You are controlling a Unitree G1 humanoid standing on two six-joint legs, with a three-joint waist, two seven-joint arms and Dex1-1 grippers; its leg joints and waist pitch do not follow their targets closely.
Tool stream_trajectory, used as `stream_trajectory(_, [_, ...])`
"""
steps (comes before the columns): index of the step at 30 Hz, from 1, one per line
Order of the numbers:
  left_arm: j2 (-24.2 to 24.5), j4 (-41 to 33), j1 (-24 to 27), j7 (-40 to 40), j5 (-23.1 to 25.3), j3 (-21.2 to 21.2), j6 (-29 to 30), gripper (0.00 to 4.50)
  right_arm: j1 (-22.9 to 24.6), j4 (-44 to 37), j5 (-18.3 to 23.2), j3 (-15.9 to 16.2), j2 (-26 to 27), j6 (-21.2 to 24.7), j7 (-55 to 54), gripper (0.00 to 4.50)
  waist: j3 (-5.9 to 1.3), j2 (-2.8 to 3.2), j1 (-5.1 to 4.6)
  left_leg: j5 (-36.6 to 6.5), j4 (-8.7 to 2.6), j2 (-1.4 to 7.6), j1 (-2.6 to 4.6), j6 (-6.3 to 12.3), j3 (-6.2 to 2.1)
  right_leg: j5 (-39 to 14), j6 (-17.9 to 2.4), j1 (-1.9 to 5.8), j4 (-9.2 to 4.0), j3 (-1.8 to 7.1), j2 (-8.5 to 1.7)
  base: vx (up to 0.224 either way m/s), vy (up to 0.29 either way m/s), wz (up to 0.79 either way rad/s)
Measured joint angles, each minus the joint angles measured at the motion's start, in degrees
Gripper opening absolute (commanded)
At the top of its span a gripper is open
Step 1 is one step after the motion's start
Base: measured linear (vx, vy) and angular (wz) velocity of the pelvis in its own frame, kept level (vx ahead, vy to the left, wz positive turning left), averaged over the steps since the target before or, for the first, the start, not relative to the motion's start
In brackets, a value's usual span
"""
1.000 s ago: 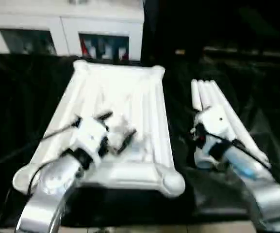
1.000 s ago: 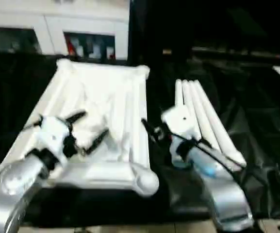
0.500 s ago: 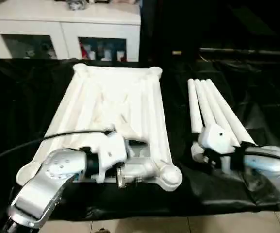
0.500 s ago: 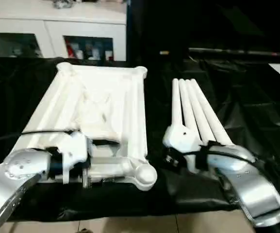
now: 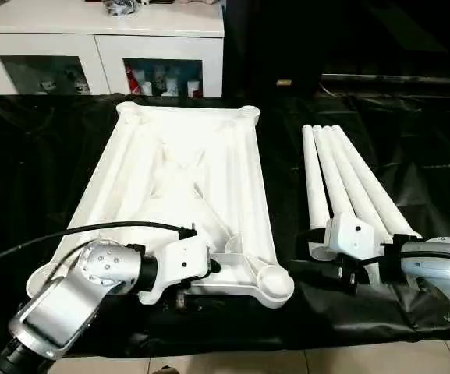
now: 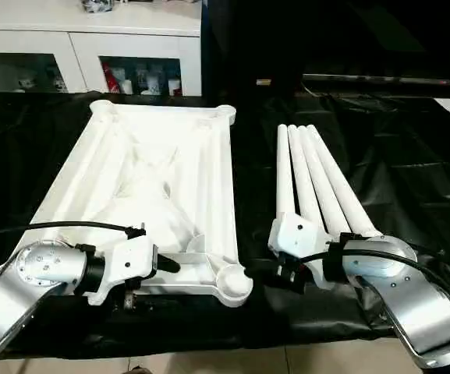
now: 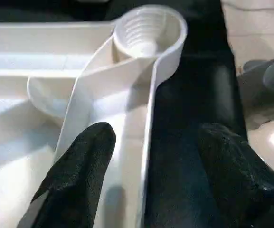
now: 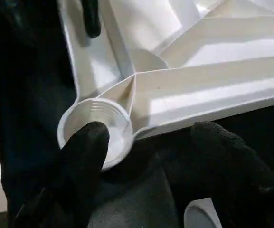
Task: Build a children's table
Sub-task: Move table base
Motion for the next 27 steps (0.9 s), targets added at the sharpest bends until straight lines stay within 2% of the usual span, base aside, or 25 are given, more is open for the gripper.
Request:
stream_trajectory(2, [-0.26, -0.01, 0.00, 0.59, 0.39, 0.00, 0.89, 2.89, 0.00, 0.00, -0.24, 0.05, -0.05, -0.05, 0.06, 3.11, 0.00, -0.01, 0.00, 0.00, 0.00, 0.00, -0.01, 0.00, 0.01, 0.00, 0.00, 0.00, -0.01, 0.00, -0.01, 0.000, 0.000, 0.00])
stream_trajectory(3, [-0.45, -0.01, 0.00, 0.68, 0.37, 0.00, 1.24, 2.68, 0.00, 0.00, -0.52, 0.11, -0.05, -0.09, 0.04, 3.11, 0.01, -0.01, 0.02, 0.00, 0.00, 0.01, -0.02, 0.00, 0.02, 0.00, 0.00, 0.00, -0.01, 0.00, -0.01, 0.000, 0.000, 0.00])
stream_trajectory(10, [-1.56, -0.01, -0.04, 1.32, 0.38, -0.02, 2.23, 2.20, -0.08, 0.01, -1.26, 1.32, -0.04, -0.42, 0.05, 3.11, 0.02, -0.04, 0.05, 0.00, 0.00, 0.02, -0.01, 0.00, 0.04, 0.00, 0.00, -0.02, -0.02, -0.01, -0.01, 0.000, 0.000, 0.00])
stream_trajectory(18, [-2.03, 0.82, -0.55, 1.28, 0.90, -0.61, 1.94, 1.68, -0.11, 0.01, -1.70, 1.90, -0.04, -0.41, 0.17, 3.11, 0.02, -0.03, 0.07, 0.00, 0.00, 0.02, -0.02, 0.00, 0.05, 0.00, 0.00, -0.03, -0.03, 0.00, -0.02, 0.000, 0.000, 0.00])
stream_trajectory(20, [-2.25, 1.68, -0.71, 1.37, 1.49, -0.73, 1.74, 1.34, -0.11, 0.01, -1.70, 1.91, -0.04, -0.40, 0.14, 3.11, 0.02, -0.03, 0.05, 0.00, 0.00, 0.02, -0.02, 0.00, 0.05, 0.00, 0.00, -0.04, -0.03, 0.00, -0.02, 0.000, 0.000, 0.00])
stream_trajectory(27, [-2.98, 4.21, -0.87, 1.85, 2.82, -2.26, 0.41, 0.84, -0.11, 0.01, -1.77, 1.92, 0.01, -0.40, -0.03, 3.11, 0.02, -0.03, 0.04, 0.00, -0.01, 0.03, -0.03, 0.00, 0.06, -0.01, 0.01, -0.05, -0.04, 0.00, -0.02, 0.000, 0.000, 0.00])
